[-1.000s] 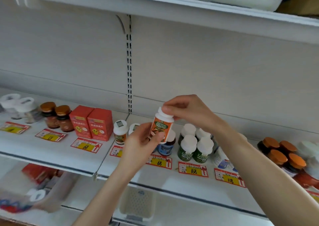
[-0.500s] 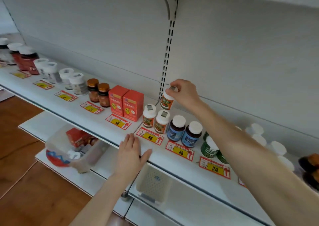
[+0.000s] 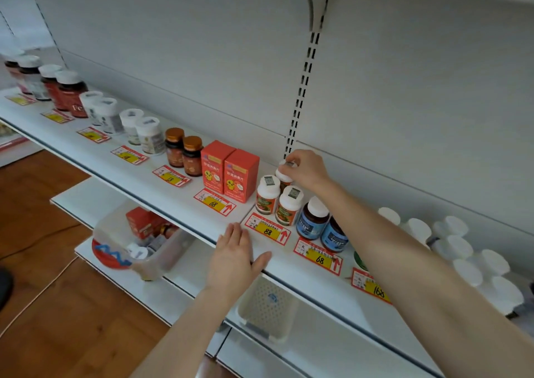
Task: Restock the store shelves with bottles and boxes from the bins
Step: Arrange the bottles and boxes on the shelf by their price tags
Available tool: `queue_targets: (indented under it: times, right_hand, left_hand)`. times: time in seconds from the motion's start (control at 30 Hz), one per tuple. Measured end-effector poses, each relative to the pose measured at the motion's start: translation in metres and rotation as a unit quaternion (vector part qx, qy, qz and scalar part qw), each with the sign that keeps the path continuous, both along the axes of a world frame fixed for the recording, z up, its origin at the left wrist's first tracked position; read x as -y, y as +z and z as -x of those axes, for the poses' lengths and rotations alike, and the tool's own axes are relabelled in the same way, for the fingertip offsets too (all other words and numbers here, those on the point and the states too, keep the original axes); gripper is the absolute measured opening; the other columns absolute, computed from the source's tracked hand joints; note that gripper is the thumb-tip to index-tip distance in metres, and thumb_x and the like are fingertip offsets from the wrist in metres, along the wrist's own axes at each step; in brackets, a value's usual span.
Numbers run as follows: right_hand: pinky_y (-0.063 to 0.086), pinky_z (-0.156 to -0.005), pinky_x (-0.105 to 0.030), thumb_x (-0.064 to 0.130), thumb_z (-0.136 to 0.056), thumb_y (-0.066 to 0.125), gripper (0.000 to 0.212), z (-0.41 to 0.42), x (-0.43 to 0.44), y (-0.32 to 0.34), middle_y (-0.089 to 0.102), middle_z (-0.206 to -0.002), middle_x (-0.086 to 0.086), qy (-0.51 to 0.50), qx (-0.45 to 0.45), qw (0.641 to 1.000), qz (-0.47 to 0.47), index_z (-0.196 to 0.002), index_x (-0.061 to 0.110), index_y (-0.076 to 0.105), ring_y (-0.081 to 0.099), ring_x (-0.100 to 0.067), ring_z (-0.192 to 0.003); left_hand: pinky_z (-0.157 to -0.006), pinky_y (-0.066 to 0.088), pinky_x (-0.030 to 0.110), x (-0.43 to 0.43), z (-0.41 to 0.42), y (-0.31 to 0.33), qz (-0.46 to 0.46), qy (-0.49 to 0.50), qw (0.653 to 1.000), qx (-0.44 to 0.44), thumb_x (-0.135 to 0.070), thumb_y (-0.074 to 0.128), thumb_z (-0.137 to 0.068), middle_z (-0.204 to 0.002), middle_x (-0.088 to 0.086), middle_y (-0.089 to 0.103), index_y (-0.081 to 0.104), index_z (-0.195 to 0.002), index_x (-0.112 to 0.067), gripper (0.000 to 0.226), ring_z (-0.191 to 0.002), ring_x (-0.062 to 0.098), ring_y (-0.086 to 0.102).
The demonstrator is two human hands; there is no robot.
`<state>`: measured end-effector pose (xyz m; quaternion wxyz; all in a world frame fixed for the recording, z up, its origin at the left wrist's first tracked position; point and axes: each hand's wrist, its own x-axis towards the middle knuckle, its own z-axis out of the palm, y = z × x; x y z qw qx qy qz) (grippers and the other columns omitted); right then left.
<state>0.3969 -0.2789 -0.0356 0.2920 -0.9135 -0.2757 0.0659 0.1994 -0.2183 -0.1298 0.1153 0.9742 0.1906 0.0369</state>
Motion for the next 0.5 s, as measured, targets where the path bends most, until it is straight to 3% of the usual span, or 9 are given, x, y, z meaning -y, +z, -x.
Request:
queue_targets:
  times: [0.17, 0.33, 0.43, 0.5]
  right_hand:
    - [0.035, -0.082, -0.021, 0.026, -0.088, 0.059, 0.036, 0.007, -0.007, -0.005, 0.06, -0.123, -0.009, -0.014, -0.012, 1.0, 0.019, -0.119, 0.008, 0.059, 0.054, -0.022, -0.113]
    - [0.036, -0.082, -0.024, 0.026, -0.097, 0.041, 0.032, 0.016, -0.009, 0.004, 0.06, -0.122, -0.009, -0.023, -0.058, 0.997, 0.035, -0.114, 0.008, 0.061, 0.054, -0.021, -0.106]
    - [0.036, -0.082, -0.027, 0.025, -0.099, 0.036, 0.034, 0.022, -0.012, 0.01, 0.06, -0.116, -0.009, -0.052, -0.042, 0.996, 0.052, -0.112, 0.004, 0.059, 0.054, -0.024, -0.105]
    - [0.038, -0.079, -0.029, 0.025, -0.099, 0.036, 0.032, 0.03, -0.02, 0.015, 0.06, -0.093, -0.004, -0.092, 0.012, 0.995, 0.02, -0.097, 0.005, 0.06, 0.055, -0.023, -0.093]
  left_hand:
    - [-0.116, 0.006, 0.033, -0.002, 0.001, 0.003, -0.034, -0.013, 0.999, -0.018, -0.062, 0.022, -0.091, -0.154, 0.014, 0.016, 0.016, -0.146, -0.004, 0.08, -0.144, 0.025, 0.008]
    - [-0.117, 0.009, 0.032, -0.018, 0.006, 0.005, -0.012, -0.088, 0.996, -0.012, -0.053, 0.025, -0.096, -0.154, 0.014, 0.016, 0.021, -0.144, -0.003, 0.069, -0.143, 0.026, 0.008]
    - [-0.113, 0.026, 0.033, -0.044, 0.017, 0.009, 0.038, -0.158, 0.986, 0.048, -0.039, 0.034, -0.097, -0.141, 0.015, 0.043, 0.05, -0.126, -0.003, 0.049, -0.135, 0.028, 0.033]
    - [-0.086, 0.051, 0.034, -0.062, 0.027, 0.014, 0.049, -0.208, 0.971, 0.11, -0.031, 0.037, -0.09, -0.098, 0.015, 0.066, 0.066, -0.091, -0.004, 0.039, -0.098, 0.031, 0.062]
